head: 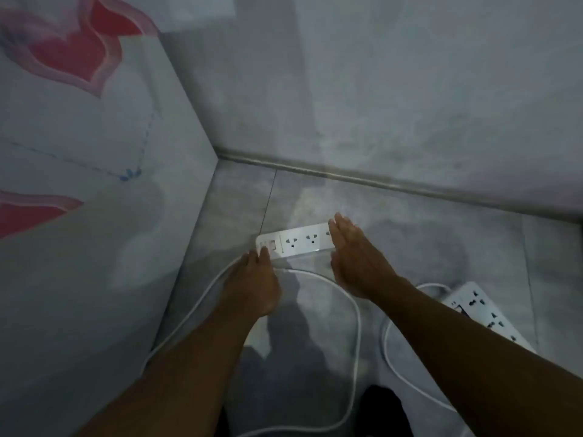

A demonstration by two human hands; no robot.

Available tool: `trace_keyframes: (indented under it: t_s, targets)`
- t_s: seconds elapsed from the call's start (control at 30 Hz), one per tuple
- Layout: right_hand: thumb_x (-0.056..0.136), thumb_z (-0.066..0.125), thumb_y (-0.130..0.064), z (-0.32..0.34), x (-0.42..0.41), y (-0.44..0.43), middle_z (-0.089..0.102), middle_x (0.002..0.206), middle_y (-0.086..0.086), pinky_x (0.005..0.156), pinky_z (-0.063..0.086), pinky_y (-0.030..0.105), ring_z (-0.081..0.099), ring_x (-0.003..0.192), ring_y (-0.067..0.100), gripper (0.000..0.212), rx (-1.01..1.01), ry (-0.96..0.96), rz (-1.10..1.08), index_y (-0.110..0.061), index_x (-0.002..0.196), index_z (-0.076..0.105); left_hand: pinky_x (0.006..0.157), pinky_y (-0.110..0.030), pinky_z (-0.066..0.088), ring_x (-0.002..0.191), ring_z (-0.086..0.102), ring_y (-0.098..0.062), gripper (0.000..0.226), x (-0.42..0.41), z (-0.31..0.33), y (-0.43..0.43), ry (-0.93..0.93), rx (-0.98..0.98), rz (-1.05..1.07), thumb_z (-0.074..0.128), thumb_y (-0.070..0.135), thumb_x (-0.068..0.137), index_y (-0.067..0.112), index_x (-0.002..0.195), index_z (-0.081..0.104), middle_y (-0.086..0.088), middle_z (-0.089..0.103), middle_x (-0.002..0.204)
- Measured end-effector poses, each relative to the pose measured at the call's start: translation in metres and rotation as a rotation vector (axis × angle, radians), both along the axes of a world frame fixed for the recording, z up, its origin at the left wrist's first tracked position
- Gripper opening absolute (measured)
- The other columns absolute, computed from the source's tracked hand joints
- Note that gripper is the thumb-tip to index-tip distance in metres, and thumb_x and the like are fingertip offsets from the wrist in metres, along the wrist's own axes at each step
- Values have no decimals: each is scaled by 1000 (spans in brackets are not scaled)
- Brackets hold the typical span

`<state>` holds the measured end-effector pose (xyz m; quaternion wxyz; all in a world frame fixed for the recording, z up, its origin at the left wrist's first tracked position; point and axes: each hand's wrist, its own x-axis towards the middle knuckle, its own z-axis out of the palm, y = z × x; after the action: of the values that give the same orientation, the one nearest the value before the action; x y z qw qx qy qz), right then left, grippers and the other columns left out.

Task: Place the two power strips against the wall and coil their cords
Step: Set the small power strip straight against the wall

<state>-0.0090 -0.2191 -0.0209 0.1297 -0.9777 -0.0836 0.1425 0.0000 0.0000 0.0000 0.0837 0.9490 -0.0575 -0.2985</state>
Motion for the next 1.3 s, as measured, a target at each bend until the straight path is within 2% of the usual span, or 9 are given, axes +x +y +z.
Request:
trace_keyframes:
  t_s: [0.27, 0.43, 0.57, 0.87, 0.93, 0.97, 1.07, 1.17, 1.3]
  targets:
    - [103, 46, -20, -39, -4, 14, 10, 161, 34, 117, 35, 52, 23, 148, 47, 65, 184, 26, -270, 8, 153, 16, 95, -43, 47, 117, 56, -36, 56, 20, -16, -16, -121, 1, 224, 38, 35, 100, 6, 148, 31, -21, 54, 133]
    - [106, 39, -23, -47, 0, 21, 7, 166, 23, 114, 24, 24, 21, 152, 34, 62, 311, -14, -396, 1, 157, 12, 90, -43, 46, 110, 57, -39, 48, 31, -20, -34, -117, 48, 364, 38, 38, 99, 3, 131, 44, -24, 50, 126]
    - [106, 37, -24, -51, -4, 22, 12, 166, 20, 115, 33, 27, 29, 149, 31, 61, 343, -67, -414, -1, 157, 14, 91, -45, 47, 115, 54, -42, 57, 32, -26, -38, -67, -5, 444, 37, 37, 101, 4, 146, 30, -28, 45, 131]
    - [99, 48, -15, -47, 8, 12, 55, 135, 19, 88, 55, 20, 61, 100, 14, 44, 483, -237, -619, 5, 139, 46, 99, -48, 42, 129, 44, -43, 62, 59, 0, -65, -51, -272, 608, 42, 29, 99, 7, 153, 22, -28, 36, 145]
    - [96, 51, -10, -35, 18, 7, 54, 141, 23, 103, 49, 22, 61, 114, 19, 46, 484, -323, -688, 7, 139, 48, 104, -49, 43, 130, 44, -44, 64, 70, 4, -74, -109, -332, 584, 43, 28, 98, 8, 155, 19, -28, 34, 147]
    - [95, 53, -6, -28, 25, 4, 52, 145, 24, 106, 40, 10, 57, 119, 16, 48, 484, -380, -719, 8, 141, 48, 104, -49, 44, 128, 46, -43, 64, 76, 7, -79, -145, -362, 571, 44, 27, 98, 8, 155, 20, -29, 36, 145]
    - [94, 53, 0, -10, 48, -7, 45, 150, 24, 95, 19, -11, 48, 119, 2, 50, 509, -464, -821, 8, 143, 45, 101, -43, 40, 128, 46, -41, 61, 98, 18, -94, -246, -438, 534, 46, 21, 96, 6, 152, 26, -27, 42, 142]
    - [96, 50, -4, -2, 68, -20, 42, 155, 19, 108, 24, 10, 46, 138, 24, 52, 513, -455, -893, 3, 147, 42, 102, -38, 37, 131, 45, -37, 56, 121, 27, -110, -309, -503, 496, 45, 18, 96, 4, 149, 31, -23, 44, 144]
    - [93, 47, -10, -11, 85, -39, 51, 148, 20, 107, 39, 18, 53, 131, 28, 50, 483, -448, -898, 4, 141, 49, 90, -29, 46, 128, 51, -31, 49, 139, 24, -124, -301, -564, 464, 40, 16, 98, 10, 146, 38, -13, 50, 146]
